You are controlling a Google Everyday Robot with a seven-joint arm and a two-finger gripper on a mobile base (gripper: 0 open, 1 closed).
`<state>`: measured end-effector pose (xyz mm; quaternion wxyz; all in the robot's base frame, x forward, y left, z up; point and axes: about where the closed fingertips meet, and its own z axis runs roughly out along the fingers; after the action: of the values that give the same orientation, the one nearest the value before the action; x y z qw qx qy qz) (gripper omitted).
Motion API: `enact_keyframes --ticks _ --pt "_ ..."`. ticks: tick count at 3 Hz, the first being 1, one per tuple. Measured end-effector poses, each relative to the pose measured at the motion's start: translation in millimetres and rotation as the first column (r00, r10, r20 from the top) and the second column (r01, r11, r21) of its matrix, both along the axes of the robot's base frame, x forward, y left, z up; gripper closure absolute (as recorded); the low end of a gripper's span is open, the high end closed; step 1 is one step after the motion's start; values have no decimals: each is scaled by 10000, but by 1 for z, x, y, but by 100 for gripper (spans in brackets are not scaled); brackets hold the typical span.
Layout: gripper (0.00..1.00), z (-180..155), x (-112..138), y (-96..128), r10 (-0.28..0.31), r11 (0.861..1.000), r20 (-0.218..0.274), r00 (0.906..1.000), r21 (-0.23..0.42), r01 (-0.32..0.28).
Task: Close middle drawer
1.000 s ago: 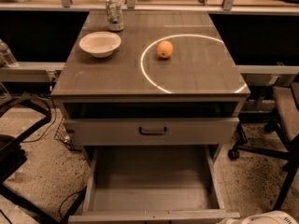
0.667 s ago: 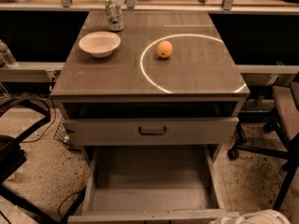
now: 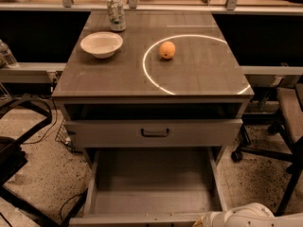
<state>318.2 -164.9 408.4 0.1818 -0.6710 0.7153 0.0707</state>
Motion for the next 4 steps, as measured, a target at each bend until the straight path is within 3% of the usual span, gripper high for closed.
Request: enact_keyframes --ticks 1,2,3,4 --pt "100 -3 23 16 384 9992 273 9989 131 -388" --pt "100 20 52 33 1029 9947 760 9918 -25 -1030" --pt "100 20 52 33 1029 9947 760 9918 -25 -1030" --pt "100 9 70 40 1214 9925 841 9890 35 -1222"
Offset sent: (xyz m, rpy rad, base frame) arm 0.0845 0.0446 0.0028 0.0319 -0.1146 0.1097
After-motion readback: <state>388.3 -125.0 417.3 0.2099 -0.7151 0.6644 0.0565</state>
